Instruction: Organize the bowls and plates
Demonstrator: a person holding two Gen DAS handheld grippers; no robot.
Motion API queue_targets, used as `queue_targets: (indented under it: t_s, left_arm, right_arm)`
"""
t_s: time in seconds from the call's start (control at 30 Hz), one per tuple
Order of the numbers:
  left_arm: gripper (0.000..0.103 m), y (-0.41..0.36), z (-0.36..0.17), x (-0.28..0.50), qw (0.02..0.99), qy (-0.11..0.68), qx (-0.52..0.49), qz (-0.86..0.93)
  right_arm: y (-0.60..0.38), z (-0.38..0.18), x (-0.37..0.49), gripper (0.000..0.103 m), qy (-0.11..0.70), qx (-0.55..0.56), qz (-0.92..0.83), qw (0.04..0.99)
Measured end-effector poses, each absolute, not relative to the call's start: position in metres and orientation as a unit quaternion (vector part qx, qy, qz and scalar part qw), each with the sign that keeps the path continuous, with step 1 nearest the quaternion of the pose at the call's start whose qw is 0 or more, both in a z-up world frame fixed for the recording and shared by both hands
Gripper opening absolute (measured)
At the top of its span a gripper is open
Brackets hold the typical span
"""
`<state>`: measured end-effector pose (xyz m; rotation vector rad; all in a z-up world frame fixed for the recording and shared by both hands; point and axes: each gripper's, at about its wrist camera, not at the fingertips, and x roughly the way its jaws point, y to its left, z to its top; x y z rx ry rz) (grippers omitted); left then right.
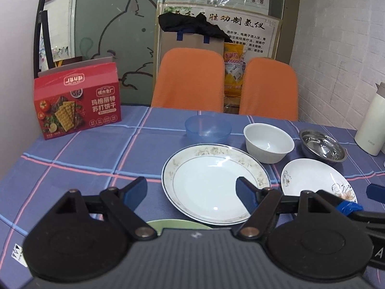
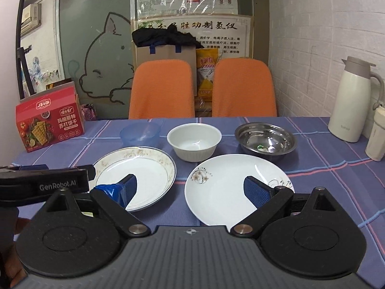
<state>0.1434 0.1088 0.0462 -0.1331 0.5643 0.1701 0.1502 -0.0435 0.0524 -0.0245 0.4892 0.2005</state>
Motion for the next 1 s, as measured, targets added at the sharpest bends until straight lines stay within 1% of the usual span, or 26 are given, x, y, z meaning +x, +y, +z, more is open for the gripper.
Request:
queue_targets:
  t_s: [0.27, 0.47, 0.8, 1.0]
  left_arm:
    - [0.076, 0.106, 0.049, 0.149, 0.954, 0.286, -0.051, 0.074]
    - [0.076, 0.112, 0.045, 0.158, 0.951, 0.295, -0.044, 0.08]
    - [0.076, 0.141, 0.03, 0.189, 0.941, 0.33, -0.039, 0.07]
    - [0.076, 0.171, 0.02, 0.214, 0.931, 0.356, -0.047, 0.068]
  right_arm:
    - [-0.048, 0.035, 0.162, 0.083, 0.28, -0.003, 0.092, 0.955]
    - [-0.04, 0.028, 0.17, 0.083, 0.291, -0.013, 0.104, 0.951]
    - [-0.024, 0.015, 0.196, 0.083, 0.3, -0.054, 0.164, 0.938]
    - [-0.014, 0.014, 0.236, 0.083, 0.299, -0.059, 0.2, 0.931]
